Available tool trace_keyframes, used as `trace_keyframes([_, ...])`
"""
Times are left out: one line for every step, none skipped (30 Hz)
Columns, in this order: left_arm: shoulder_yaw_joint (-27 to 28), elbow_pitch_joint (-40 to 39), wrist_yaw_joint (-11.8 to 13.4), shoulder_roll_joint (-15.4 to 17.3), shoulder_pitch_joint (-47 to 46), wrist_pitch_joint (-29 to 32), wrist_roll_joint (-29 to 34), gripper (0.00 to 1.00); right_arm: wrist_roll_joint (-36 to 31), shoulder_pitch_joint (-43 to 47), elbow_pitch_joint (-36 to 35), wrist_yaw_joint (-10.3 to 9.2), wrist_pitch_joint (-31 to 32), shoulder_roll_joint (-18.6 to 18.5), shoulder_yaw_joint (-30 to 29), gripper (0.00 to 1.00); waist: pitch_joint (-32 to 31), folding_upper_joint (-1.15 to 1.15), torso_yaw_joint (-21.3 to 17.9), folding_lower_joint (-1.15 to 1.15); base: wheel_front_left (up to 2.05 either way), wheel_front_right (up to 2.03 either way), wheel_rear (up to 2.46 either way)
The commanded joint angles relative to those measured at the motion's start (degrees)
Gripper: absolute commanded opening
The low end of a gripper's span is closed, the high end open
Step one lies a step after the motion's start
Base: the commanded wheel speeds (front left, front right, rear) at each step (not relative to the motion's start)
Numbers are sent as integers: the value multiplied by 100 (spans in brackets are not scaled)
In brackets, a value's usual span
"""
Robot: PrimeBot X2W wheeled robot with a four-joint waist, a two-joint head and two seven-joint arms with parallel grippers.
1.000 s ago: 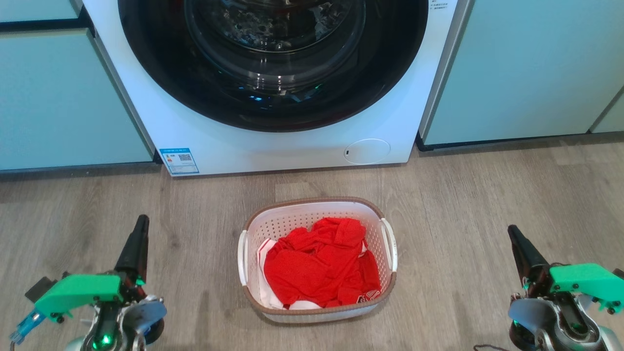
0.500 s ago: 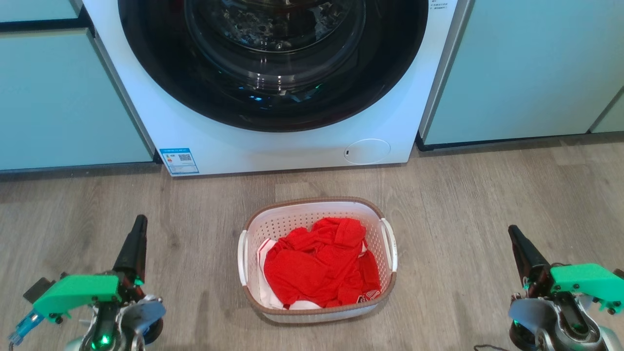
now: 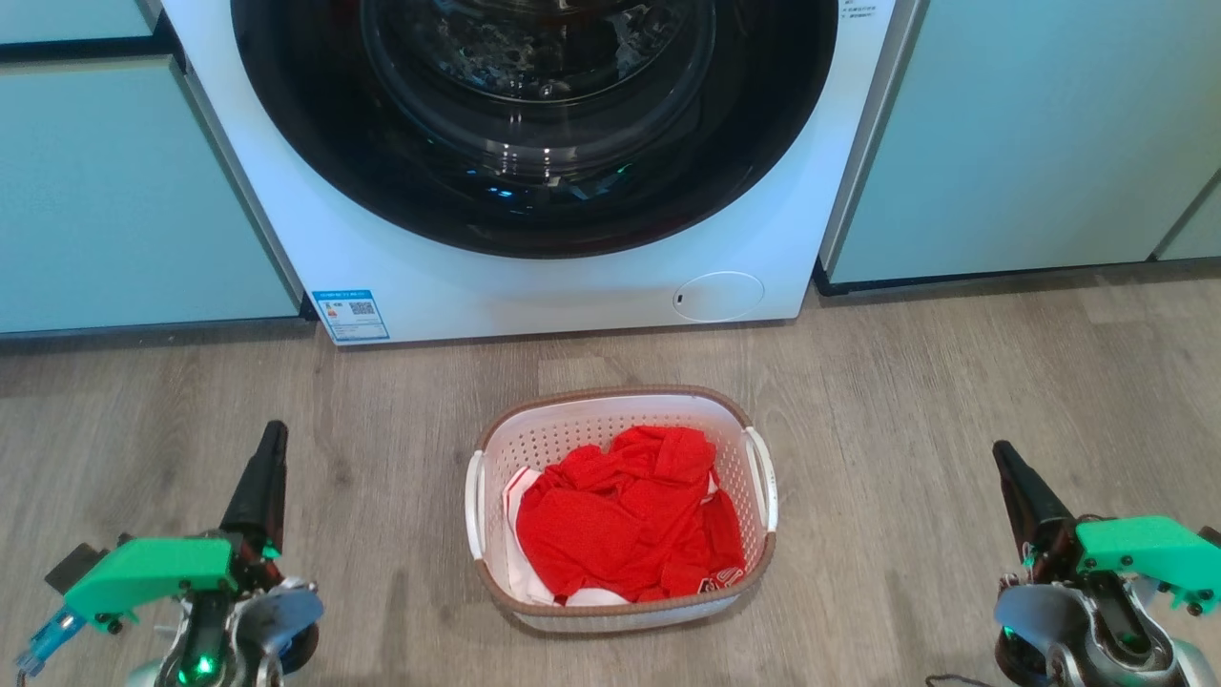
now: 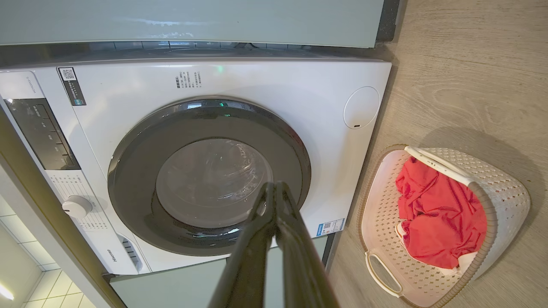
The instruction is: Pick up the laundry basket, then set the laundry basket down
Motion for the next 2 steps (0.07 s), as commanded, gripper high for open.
trace_keyframes([192,-169,-38,42,-287,42,21,0,-28,-278,-212,-9,31,-28,79,0,0,0,0,0,0,0,0])
trace_keyframes([193,-169,-38,42,-287,43,22,0,-29,-278,-212,-9,32,-27,77,0,0,0,0,0,0,0,0])
